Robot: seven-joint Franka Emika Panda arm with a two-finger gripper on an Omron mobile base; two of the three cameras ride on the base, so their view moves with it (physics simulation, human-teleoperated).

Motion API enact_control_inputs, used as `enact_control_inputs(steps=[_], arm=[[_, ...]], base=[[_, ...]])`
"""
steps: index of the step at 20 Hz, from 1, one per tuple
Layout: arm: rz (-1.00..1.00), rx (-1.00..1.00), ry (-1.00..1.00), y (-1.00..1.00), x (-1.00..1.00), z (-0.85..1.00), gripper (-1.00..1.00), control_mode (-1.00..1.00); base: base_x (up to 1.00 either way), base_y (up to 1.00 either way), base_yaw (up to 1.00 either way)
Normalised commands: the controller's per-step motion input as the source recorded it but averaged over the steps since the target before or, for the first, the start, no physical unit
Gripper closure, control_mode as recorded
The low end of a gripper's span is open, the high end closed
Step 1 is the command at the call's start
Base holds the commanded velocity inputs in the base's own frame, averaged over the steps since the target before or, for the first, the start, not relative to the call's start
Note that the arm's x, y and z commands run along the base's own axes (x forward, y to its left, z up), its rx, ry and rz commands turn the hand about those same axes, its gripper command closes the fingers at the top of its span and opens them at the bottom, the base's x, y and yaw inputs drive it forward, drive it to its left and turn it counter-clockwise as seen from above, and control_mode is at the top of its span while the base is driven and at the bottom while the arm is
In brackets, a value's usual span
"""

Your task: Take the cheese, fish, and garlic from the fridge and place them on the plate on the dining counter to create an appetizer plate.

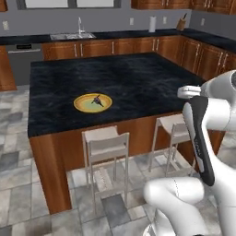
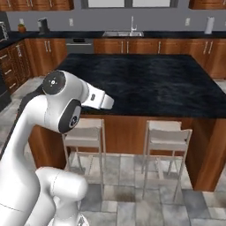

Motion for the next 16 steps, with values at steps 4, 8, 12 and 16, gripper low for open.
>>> enact_control_inputs(steps=[4, 8, 12, 16], arm=[[0.0, 0.0, 0.0, 0.0, 0.0, 0.0, 1.0, 1.0], [0.0, 0.0, 0.0, 0.0, 0.0, 0.0, 1.0, 1.0], [0.0, 0.0, 0.0, 0.0, 0.0, 0.0, 1.0, 1.0], [0.0, 0.0, 0.0, 0.0, 0.0, 0.0, 1.0, 1.0]], base=[[0.77, 0.56, 0.18], [0.99, 0.41, 0.09], [1.0, 0.31, 0.06], [1.0, 0.37, 0.06]])
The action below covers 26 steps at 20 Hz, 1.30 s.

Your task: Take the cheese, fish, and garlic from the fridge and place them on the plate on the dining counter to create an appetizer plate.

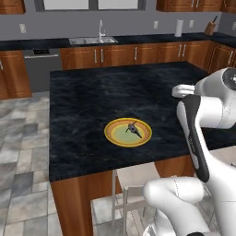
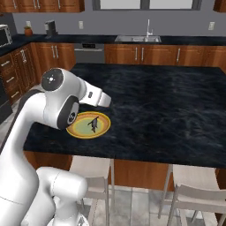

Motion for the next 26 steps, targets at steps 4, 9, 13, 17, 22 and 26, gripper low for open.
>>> enact_control_inputs(steps=[4, 9, 13, 17, 22, 26], arm=[[0.01, -0.01, 0.05, 0.16, 0.09, -0.06, 1.0, -1.0], [0.06, -0.03, 0.12, 0.63, 0.02, -0.23, 1.0, -1.0], [0.08, -0.01, 0.12, 0.85, -0.08, -0.22, 1.0, -1.0], [0.05, 0.0, 0.12, 0.85, 0.0, -0.44, 1.0, -1.0], [0.05, 0.04, 0.11, 0.5, 0.02, -0.57, 1.0, -1.0], [0.0, 0.04, 0.19, 0.42, 0.25, -0.58, 1.0, -1.0]], base=[[0.62, 0.41, 0.04], [0.0, 0.0, 0.0], [0.0, 0.0, 0.0], [0.0, 0.0, 0.0], [0.0, 0.0, 0.0], [0.0, 0.0, 0.0]])
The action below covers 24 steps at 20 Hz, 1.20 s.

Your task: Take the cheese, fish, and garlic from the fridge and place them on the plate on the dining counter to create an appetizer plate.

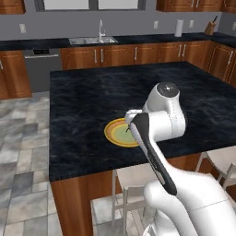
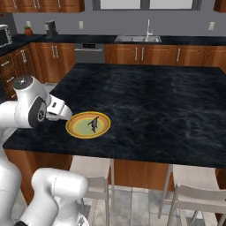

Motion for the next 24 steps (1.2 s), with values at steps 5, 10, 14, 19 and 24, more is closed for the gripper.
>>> enact_control_inputs(steps=[5, 10, 14, 19, 24], arm=[[0.0, 0.0, 0.18, 0.28, 0.52, -0.32, 1.0, -1.0], [0.0, 0.0, 0.05, 0.04, 0.78, -0.18, 1.0, -1.0], [0.0, 0.0, 0.0, 0.0, 0.9, -0.31, 1.0, -1.0], [0.0, 0.0, 0.0, 0.0, 0.81, -0.6, 1.0, -1.0], [0.0, 0.0, 0.01, 0.0, 0.57, -0.61, 1.0, -1.0]], base=[[0.0, 0.0, 0.0], [0.0, 0.0, 0.0], [0.0, 0.0, 0.0], [0.0, 0.0, 0.0], [0.0, 0.0, 0.0]])
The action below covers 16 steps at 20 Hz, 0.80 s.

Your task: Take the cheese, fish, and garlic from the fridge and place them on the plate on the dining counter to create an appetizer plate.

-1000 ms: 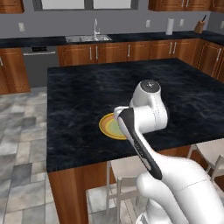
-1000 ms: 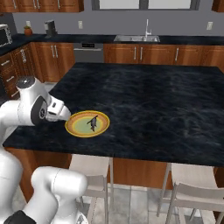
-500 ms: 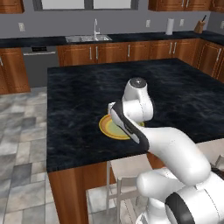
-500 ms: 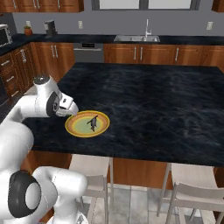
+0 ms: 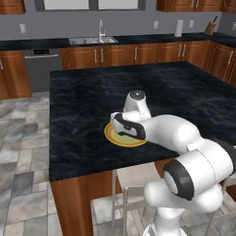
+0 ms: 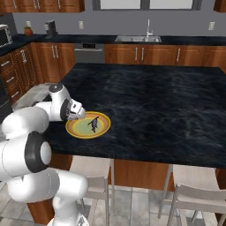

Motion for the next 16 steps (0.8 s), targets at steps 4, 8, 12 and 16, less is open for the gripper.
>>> enact_control_inputs(steps=[4, 8, 12, 16], arm=[[0.0, 0.0, 0.06, 0.0, 0.53, -0.38, 1.0, -1.0], [0.0, 0.0, 0.06, 0.01, 0.44, -0.36, 1.0, -1.0], [0.0, 0.0, 0.03, 0.05, 0.5, -0.38, 1.0, -1.0], [0.0, 0.0, 0.01, 0.05, 0.49, -0.46, 1.0, -1.0]], base=[[0.0, 0.0, 0.0], [0.0, 0.0, 0.0], [0.0, 0.0, 0.0], [0.0, 0.0, 0.0]])
